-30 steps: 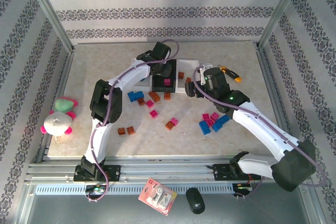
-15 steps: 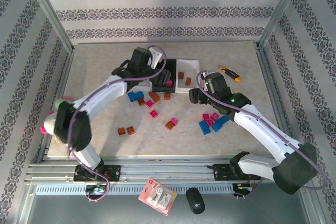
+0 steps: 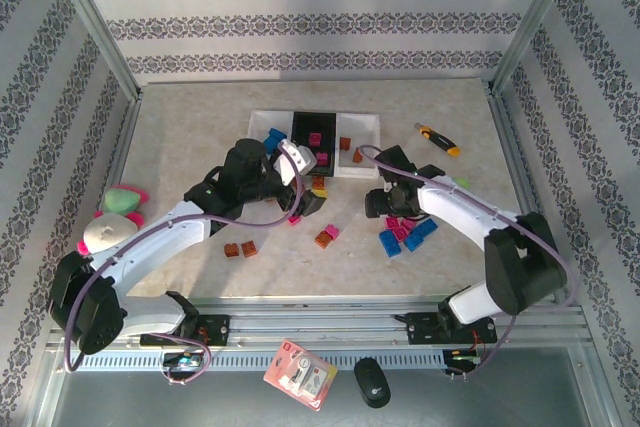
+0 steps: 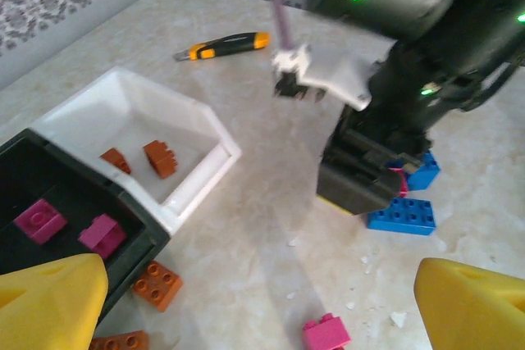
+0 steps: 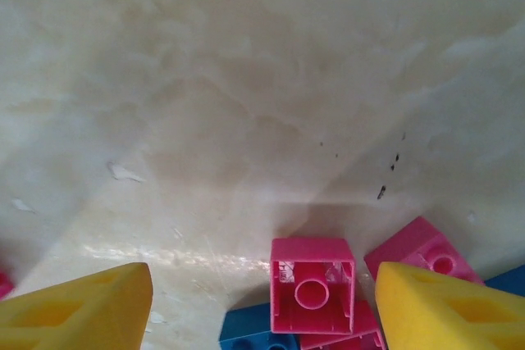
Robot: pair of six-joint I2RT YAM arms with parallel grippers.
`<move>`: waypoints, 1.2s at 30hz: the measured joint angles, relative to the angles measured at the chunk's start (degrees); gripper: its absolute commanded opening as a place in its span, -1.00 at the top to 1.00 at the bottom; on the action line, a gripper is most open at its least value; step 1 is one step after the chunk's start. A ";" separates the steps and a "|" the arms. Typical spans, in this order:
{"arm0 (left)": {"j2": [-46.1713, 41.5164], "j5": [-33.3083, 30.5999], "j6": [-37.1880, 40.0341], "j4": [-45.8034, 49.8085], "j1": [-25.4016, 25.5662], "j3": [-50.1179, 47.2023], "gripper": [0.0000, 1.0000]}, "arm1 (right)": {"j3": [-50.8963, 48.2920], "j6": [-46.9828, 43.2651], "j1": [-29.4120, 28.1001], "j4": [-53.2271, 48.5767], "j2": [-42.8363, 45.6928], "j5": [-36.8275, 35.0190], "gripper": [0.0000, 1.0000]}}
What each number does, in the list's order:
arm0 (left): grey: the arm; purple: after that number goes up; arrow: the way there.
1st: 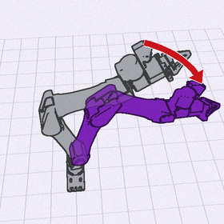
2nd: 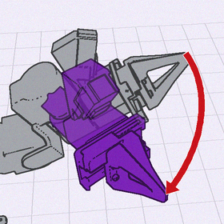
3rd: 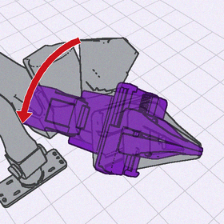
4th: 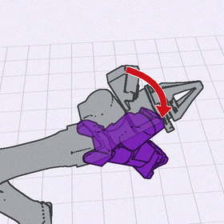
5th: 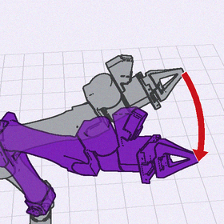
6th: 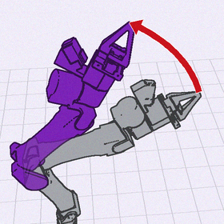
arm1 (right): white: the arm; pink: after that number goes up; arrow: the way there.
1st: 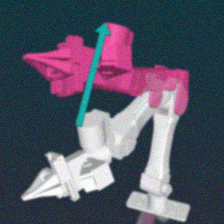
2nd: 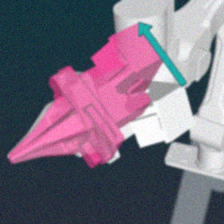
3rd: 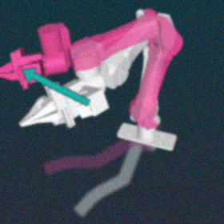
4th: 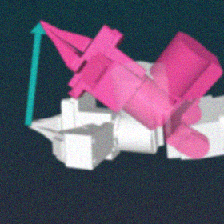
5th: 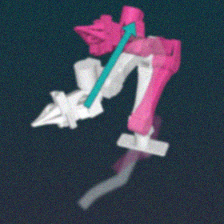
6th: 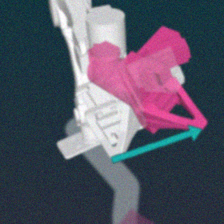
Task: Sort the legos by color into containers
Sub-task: Pick up the lego from the middle-right of the table, then place the lego in the container.
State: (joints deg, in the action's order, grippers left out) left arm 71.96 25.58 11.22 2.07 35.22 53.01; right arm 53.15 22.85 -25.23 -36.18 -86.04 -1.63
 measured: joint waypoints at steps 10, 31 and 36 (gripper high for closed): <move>-0.24 2.69 0.57 -1.36 0.72 -0.74 -0.94 | 0.35 1.05 0.02 -0.92 -6.91 0.92 -0.17; -5.05 -3.26 -1.25 -1.75 0.72 -7.67 -0.98 | 12.00 -0.24 -3.13 -1.49 -5.07 0.63 0.50; -9.57 -8.41 -4.50 -1.70 0.72 -12.50 -0.98 | 21.18 -0.85 -5.70 4.00 -8.59 -0.48 0.50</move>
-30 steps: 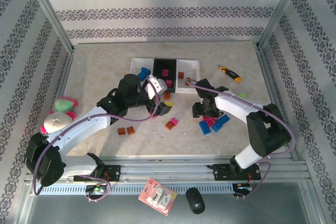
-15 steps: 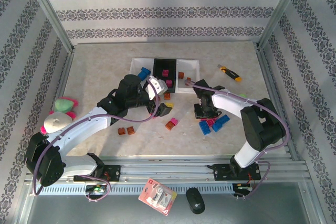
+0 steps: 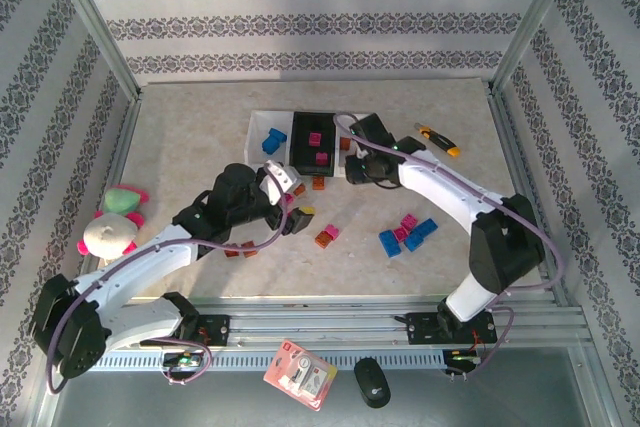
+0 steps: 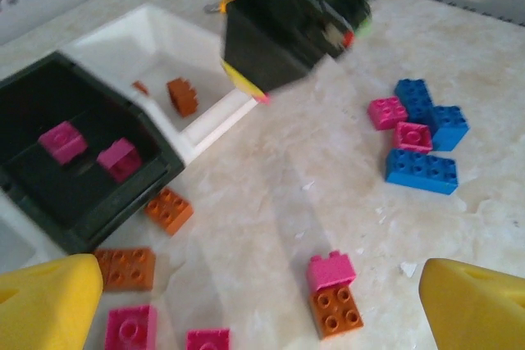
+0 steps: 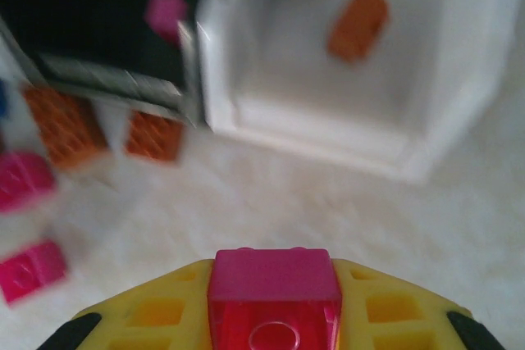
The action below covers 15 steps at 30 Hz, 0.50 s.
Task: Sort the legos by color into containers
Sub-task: Place the lego in the container.
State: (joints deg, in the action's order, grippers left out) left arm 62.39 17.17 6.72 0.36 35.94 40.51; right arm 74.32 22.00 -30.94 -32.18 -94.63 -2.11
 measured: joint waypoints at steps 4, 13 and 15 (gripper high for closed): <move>-1.92 -5.73 -3.96 0.44 0.00 -1.97 -0.98 | 8.09 -0.98 -1.22 6.49 -7.52 -1.49 0.49; -5.25 -13.97 -9.35 2.29 -0.02 -4.63 -0.98 | 22.40 -3.21 -1.75 12.35 -24.09 -3.61 0.36; -5.40 -14.95 -9.86 2.54 -0.02 -4.79 -0.98 | 23.78 -3.91 -1.75 12.35 -25.77 -3.78 0.24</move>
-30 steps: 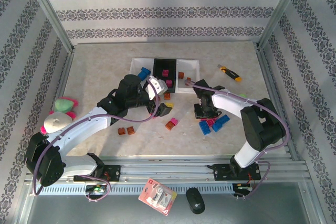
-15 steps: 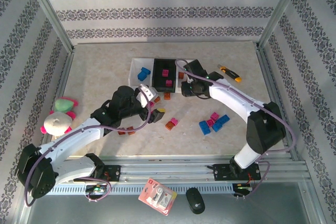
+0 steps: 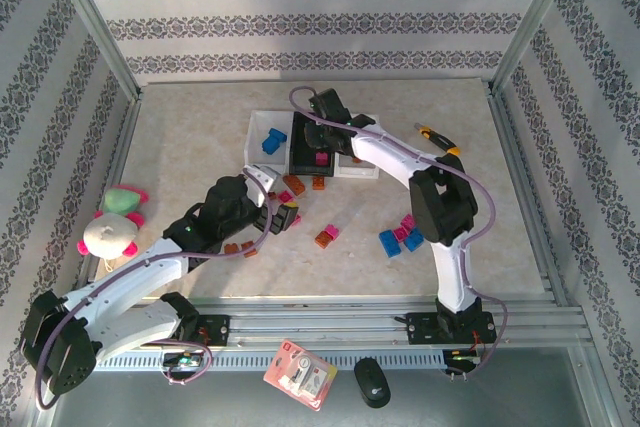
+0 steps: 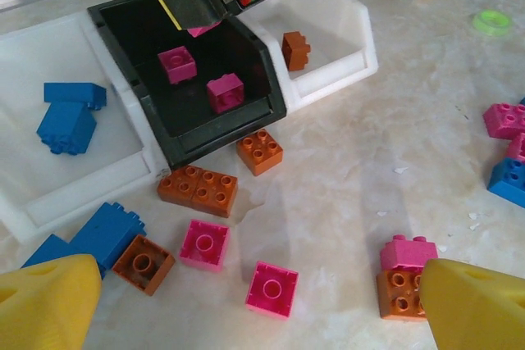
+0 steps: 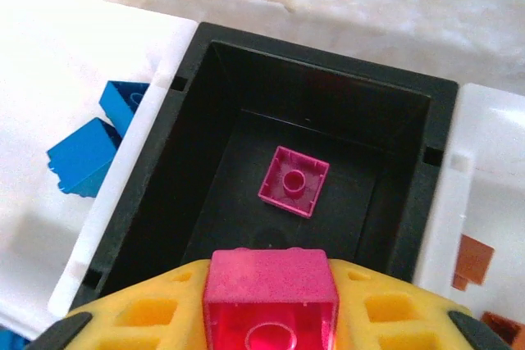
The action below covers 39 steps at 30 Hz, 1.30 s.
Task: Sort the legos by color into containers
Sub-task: Place the lego in the container, then pick up the lego from the center of the table.
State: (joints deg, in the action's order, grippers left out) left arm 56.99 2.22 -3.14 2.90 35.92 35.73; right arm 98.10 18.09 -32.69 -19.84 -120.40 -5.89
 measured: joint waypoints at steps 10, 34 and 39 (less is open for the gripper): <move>4.31 -6.71 -4.74 4.81 -0.04 3.06 -0.98 | -8.79 -1.95 -0.85 3.76 10.03 -0.17 -0.49; 39.58 -6.99 -47.58 24.72 0.11 26.27 -0.61 | -42.62 -0.07 -1.33 4.44 44.94 -1.79 -0.57; 43.91 -4.26 -51.52 24.81 0.59 26.99 -0.51 | -42.62 -0.09 -1.33 4.42 44.92 -1.77 -0.57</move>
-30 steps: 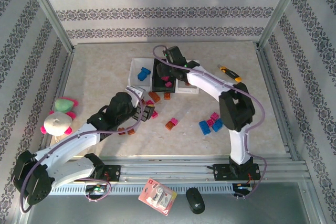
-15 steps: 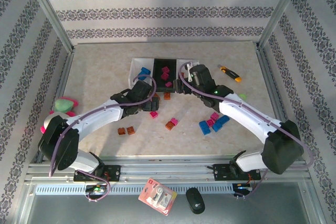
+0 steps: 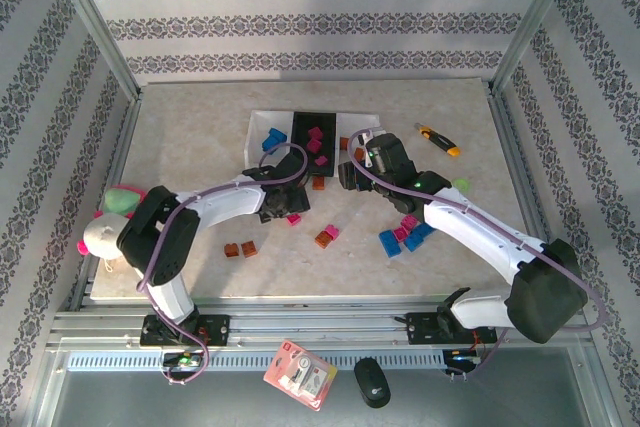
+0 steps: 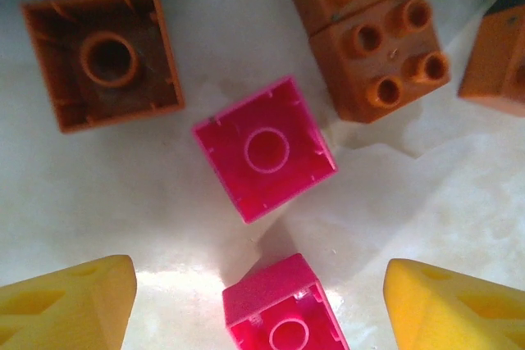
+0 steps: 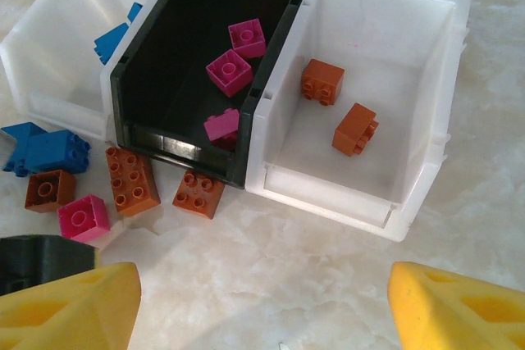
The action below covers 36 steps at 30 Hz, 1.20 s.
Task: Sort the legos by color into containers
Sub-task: Pick up the lego from the center of the table, then place the lego in the container.
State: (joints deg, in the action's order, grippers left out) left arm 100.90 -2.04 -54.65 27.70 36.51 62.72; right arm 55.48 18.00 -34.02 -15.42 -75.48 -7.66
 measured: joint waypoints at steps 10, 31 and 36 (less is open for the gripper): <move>3.06 2.93 -2.93 0.63 0.63 1.57 0.11 | 0.00 -0.39 0.00 -0.02 -0.07 0.00 -0.58; 0.35 -6.99 7.23 7.82 -1.07 19.21 0.26 | 0.00 -0.37 0.00 -0.02 -0.07 -0.04 -0.58; 6.51 -10.12 12.94 7.85 -3.96 31.32 0.25 | 0.00 -0.37 0.00 -0.04 0.15 -0.50 -0.58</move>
State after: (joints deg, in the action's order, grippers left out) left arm 107.42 -12.16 -41.71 35.55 32.56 94.04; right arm 55.48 17.63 -34.02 -15.46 -75.33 -8.16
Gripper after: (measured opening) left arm 0.373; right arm 0.791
